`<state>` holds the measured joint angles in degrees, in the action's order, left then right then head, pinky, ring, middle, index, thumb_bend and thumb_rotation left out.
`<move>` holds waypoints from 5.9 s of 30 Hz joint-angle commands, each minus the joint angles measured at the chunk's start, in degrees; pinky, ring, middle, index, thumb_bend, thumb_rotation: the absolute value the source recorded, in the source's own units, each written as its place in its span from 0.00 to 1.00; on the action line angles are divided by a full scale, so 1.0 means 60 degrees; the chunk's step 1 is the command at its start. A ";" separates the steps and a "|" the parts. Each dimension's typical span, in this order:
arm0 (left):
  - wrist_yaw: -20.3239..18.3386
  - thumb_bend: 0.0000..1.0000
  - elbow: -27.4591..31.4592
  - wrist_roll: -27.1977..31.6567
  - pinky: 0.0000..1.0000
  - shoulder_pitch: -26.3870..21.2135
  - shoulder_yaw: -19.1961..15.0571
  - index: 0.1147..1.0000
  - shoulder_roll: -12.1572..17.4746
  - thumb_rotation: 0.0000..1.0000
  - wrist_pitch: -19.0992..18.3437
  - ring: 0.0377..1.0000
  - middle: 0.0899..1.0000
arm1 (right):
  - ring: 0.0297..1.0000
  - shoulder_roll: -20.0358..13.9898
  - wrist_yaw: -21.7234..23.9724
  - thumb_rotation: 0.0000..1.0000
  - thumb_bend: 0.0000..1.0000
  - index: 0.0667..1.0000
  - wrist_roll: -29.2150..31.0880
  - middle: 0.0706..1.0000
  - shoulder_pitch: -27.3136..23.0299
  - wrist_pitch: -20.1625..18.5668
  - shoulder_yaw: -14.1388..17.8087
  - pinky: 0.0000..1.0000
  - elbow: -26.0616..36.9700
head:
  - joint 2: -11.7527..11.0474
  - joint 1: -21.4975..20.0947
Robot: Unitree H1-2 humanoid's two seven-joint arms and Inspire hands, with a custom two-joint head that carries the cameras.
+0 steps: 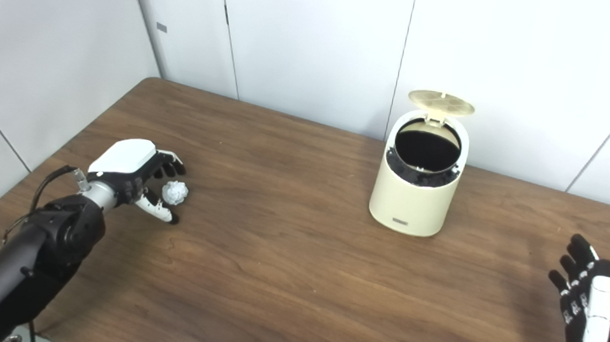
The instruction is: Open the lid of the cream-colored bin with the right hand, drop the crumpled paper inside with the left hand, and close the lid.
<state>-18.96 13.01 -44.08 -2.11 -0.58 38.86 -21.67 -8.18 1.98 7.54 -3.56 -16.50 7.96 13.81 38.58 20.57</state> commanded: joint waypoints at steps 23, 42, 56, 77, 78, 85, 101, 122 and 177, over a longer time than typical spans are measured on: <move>0.0144 0.50 -0.0233 0.0314 0.39 -0.0458 -0.0109 0.41 -0.0099 0.00 -0.0547 0.38 0.46 | 0.94 -0.0115 0.0159 1.00 0.44 0.88 0.0396 0.93 -0.0239 0.0642 0.0220 0.94 0.0015 | 0.0083 0.0021; 0.0166 0.50 0.0661 0.0164 0.46 -0.0568 -0.0015 0.38 -0.0243 0.00 -0.0637 0.44 0.48 | 0.96 -0.0264 0.0267 1.00 0.43 0.91 0.0283 0.94 -0.0215 0.0671 0.0113 1.00 -0.0004 | 0.0147 -0.0050; 0.0217 0.48 0.1744 -0.0241 0.32 -0.1801 0.0422 0.43 -0.1237 0.00 -0.0413 0.39 0.45 | 0.96 -0.0300 0.0404 1.00 0.49 0.92 0.0301 0.95 -0.0227 0.1138 0.0143 0.98 -0.0395 | 0.0022 -0.0617; -0.0071 0.47 0.1554 -0.0968 0.29 -0.3523 0.1742 0.44 -0.2556 0.00 0.0110 0.36 0.43 | 0.95 -0.0200 0.0681 1.00 0.54 0.91 0.0201 0.94 -0.0191 0.2886 0.0039 0.96 -0.1839 | -0.0435 -0.1934; -0.0038 0.47 0.1486 -0.0946 0.28 -0.3610 0.1792 0.45 -0.2637 0.00 0.0199 0.35 0.41 | 0.95 -0.0166 0.0668 1.00 0.54 0.91 0.0185 0.93 -0.0188 0.2913 0.0027 0.96 -0.1846 | -0.0450 -0.1984; -0.0183 0.47 0.1233 -0.0839 0.30 -0.4218 0.1994 0.44 -0.3097 0.00 0.0311 0.37 0.44 | 0.93 -0.0028 0.0572 1.00 0.53 0.89 -0.0082 0.91 -0.0139 0.3151 -0.0086 0.93 -0.1984 | -0.0507 -0.2188; -0.0505 0.46 0.0934 -0.1496 0.29 -0.5292 0.2481 0.47 -0.3507 0.00 0.0304 0.35 0.42 | 0.91 0.0048 0.0433 1.00 0.51 0.88 -0.0307 0.89 -0.0142 0.3432 -0.0100 0.91 -0.2116 | -0.0542 -0.2459; 0.0287 0.47 -0.0529 -0.1764 0.29 -0.6348 0.2970 0.45 -0.4754 0.00 0.0758 0.34 0.44 | 0.93 0.0091 0.0380 1.00 0.52 0.89 -0.0249 0.91 -0.0124 0.3352 -0.0173 0.93 -0.2139 | -0.0479 -0.2787; 0.3813 0.47 -0.3884 -0.1100 0.29 -0.6366 0.3783 0.44 -0.5666 0.00 0.2156 0.41 0.53 | 0.92 -0.0069 0.0207 1.00 0.53 0.91 -0.0670 0.89 -0.0042 0.2036 -0.0506 0.93 -0.1332 | -0.0221 -0.2944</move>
<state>4.07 -11.89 -50.49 -38.13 21.30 5.21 -10.15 -8.31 2.69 3.19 -3.20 -4.27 5.05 4.61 37.18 2.90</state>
